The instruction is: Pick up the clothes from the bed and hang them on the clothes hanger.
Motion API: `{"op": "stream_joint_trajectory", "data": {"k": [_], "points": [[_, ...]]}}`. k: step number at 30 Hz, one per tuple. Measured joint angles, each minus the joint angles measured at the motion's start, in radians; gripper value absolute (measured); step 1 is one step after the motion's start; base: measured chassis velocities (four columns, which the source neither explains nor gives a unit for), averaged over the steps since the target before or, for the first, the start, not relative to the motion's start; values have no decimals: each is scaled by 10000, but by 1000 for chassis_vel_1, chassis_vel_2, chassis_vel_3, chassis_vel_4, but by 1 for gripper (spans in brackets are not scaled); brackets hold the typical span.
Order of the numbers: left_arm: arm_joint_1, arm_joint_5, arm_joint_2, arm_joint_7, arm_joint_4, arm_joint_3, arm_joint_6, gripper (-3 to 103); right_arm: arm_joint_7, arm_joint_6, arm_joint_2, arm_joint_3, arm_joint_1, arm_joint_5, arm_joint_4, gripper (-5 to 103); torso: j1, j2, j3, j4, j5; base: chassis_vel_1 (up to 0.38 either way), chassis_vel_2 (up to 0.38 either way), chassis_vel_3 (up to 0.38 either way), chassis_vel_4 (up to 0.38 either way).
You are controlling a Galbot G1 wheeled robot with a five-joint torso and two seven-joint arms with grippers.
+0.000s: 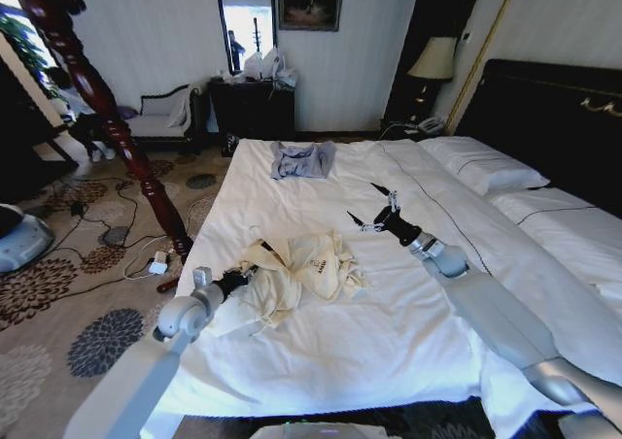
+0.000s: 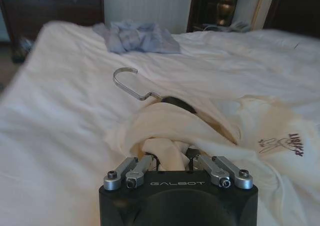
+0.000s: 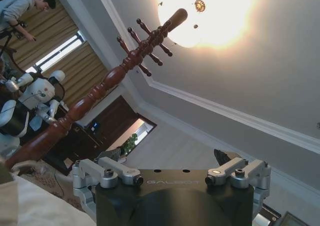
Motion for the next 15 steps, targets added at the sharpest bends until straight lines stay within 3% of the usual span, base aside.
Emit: {"op": "stream_joint_trajectory", "data": {"k": [3,5,7,15], "points": [[-167,443,443,37,-108,-19,99,26,9,-14,-115,199,-190,0,98,100,-1,0,-1,-3,0,0,0,0,0],[-402,973,1158,165,-230,22,153,26,34,-34,-222,430,-395,0,206,100,-1,0,-2,-15,2,0,0,0,0],[-682,1657,2144,411,-379,27,70,26,74,-58,-213,511,-427,0,256,100,-1,0,-1,-3,4,0,0,0,0],[-1382,2213,3323,586,-468,-56,-115,26,152,-88,-70,550,-427,-26,284,100,-1,0,-1,-9,3,0,0,0,0]]}}
